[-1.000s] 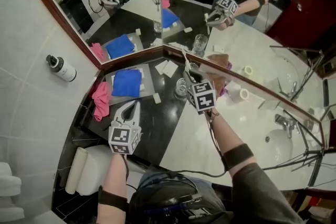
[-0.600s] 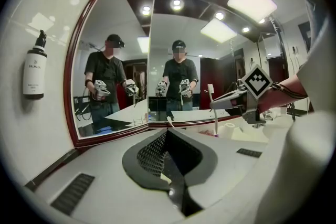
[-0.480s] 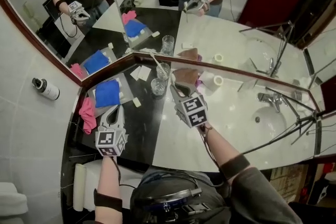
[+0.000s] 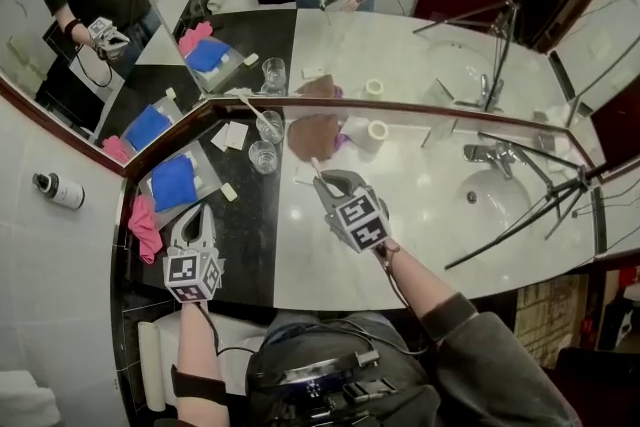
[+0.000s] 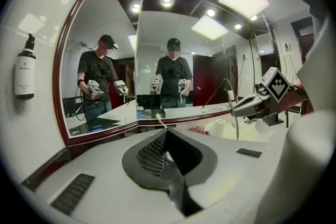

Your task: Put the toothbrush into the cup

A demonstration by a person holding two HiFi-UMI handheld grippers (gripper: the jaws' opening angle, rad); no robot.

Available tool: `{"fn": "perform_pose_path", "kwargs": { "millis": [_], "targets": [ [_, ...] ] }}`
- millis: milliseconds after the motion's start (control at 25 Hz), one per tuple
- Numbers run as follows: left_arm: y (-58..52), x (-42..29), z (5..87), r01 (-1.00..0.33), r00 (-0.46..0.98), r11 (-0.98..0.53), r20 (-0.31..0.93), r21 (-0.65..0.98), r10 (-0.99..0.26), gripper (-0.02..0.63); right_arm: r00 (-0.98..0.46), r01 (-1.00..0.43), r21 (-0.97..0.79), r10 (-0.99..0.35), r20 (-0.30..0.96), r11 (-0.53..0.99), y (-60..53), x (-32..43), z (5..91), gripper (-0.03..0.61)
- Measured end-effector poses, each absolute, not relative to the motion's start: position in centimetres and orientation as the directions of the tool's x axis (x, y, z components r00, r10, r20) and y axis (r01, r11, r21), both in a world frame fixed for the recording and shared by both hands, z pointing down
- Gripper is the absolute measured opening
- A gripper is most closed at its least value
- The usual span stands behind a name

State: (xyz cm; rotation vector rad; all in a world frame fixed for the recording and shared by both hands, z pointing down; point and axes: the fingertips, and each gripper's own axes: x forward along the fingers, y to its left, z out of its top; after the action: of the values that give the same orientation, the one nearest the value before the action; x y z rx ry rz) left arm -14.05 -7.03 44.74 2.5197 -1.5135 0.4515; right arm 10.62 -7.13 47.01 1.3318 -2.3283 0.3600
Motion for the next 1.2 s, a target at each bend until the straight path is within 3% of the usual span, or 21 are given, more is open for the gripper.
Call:
{"fn": "perform_pose_path", "kwargs": {
  "millis": [440, 760, 1200],
  "targets": [
    [-6.4, -14.4, 46.0, -0.89, 0.421, -0.456, 0.347, -0.023, -0.838, 0.0, -0.479, -0.633, 0.158, -0.543, 0.69, 0.758, -6.7, 2.9, 54.9, 0.052],
    [-5.8, -17.7, 48.1, -0.913, 0.387, -0.408, 0.351, 0.014, -0.853, 0.0, -0.362, -0.399, 0.26, -0.411, 0.837, 0.879, -7.7, -2.9, 61.1, 0.052],
    [-4.7, -21.7, 51.6, -0.935, 0.35, -0.343, 0.367, 0.086, -0.862, 0.0, -0.182, -0.285, 0.198, -0.256, 0.949, 0.938, -8.1, -6.8, 70.5, 0.052]
  ]
}}
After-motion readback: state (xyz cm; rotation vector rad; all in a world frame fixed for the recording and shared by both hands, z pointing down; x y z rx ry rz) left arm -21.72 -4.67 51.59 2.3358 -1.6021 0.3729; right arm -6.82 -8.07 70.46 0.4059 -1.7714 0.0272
